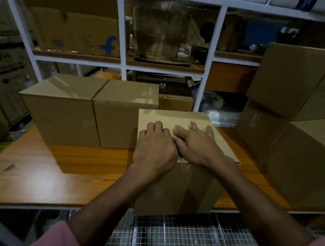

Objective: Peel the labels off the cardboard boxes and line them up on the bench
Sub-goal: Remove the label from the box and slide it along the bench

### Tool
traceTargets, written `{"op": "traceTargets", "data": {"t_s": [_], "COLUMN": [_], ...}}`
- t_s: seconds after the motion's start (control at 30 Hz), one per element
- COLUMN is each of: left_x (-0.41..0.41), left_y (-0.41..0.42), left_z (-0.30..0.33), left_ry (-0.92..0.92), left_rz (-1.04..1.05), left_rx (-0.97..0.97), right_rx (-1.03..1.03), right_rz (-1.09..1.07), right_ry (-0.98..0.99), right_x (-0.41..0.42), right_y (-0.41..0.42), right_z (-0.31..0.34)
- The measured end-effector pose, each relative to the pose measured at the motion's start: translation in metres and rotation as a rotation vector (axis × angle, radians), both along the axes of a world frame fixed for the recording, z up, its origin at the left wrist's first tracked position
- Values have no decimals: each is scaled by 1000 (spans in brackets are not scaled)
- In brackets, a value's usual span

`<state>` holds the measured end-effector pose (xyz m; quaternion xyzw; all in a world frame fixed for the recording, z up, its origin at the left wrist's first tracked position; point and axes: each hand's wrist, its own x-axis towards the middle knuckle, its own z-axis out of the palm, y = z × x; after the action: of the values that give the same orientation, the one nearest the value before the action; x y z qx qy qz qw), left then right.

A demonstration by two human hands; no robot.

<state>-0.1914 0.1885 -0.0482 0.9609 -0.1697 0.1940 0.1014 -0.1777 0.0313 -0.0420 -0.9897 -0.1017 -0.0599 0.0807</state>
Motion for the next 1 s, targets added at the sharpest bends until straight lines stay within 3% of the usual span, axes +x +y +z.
{"op": "traceTargets", "data": {"t_s": [0.1,0.2,0.33,0.43,0.53,0.63,0.7,0.8,0.9,1.0], "left_x": [-1,0,4,3,2,3,2,2,4,6], "left_y": [0,0,6,9,8,9,11,9,8,11], "left_z": [1,4,6,2,-1,-2,-2,-2,-4,-3], "left_ry": [-16,-1,-9,-39,-58,-64,-61,-67,-71,-51], "left_rz": [0,-14,-63,-66,-65,-75,-82,-82,-87,-99], "left_rx": [37,48,60,54,40,26,31,40,40,25], "right_rx": [38,127,-26,34,141,6,-45,-6,91,0], "right_rz": [38,140,-30,-22,92,43,-79,-1,101,-20], "right_ry": [-103,-26,18,-75,28,85,37,-86,57,111], "right_x": [-4,-3,2,-8,-17,-6,-3,-10,-8,0], "right_y": [-4,-10,1,0,-4,2,8,2,-6,5], "right_z": [-1,1,-2,5,14,5,2,1,5,1]}}
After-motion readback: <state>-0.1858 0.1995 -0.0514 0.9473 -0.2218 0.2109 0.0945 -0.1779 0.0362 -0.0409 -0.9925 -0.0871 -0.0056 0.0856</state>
